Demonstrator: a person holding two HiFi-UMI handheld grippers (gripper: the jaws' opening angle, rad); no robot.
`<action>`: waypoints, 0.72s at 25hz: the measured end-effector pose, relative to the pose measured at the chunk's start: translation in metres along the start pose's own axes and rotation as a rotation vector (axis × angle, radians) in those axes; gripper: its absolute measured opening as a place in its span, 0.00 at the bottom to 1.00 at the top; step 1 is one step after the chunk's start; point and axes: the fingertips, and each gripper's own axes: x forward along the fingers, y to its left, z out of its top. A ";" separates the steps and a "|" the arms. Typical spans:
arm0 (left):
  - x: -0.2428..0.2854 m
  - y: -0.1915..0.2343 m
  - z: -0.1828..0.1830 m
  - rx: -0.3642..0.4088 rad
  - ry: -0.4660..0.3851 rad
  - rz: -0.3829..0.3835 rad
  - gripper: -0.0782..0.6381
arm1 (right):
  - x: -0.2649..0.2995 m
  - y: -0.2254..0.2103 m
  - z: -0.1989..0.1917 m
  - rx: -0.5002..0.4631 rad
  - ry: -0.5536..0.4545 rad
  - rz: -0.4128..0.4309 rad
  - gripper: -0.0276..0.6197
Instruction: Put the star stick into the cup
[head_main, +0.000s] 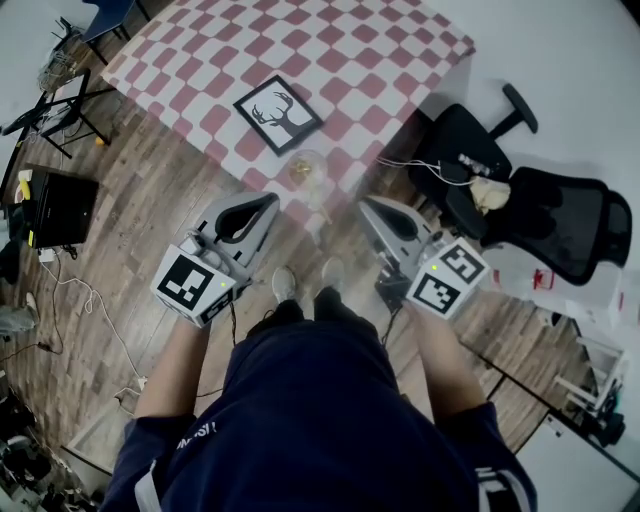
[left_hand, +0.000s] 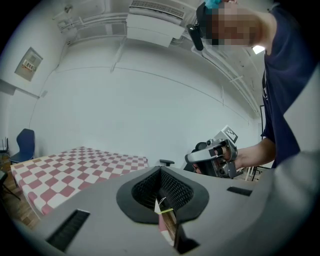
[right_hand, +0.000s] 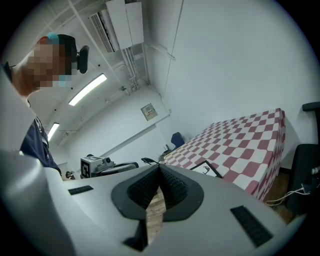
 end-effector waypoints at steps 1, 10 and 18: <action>0.000 -0.001 0.001 0.001 -0.002 0.001 0.15 | 0.000 0.002 0.001 -0.002 -0.001 0.005 0.07; -0.001 -0.003 0.012 -0.001 -0.034 0.019 0.15 | 0.001 0.015 0.003 -0.056 0.027 0.054 0.07; 0.000 -0.006 0.003 -0.010 -0.024 0.025 0.15 | 0.003 0.022 -0.002 -0.070 0.059 0.088 0.07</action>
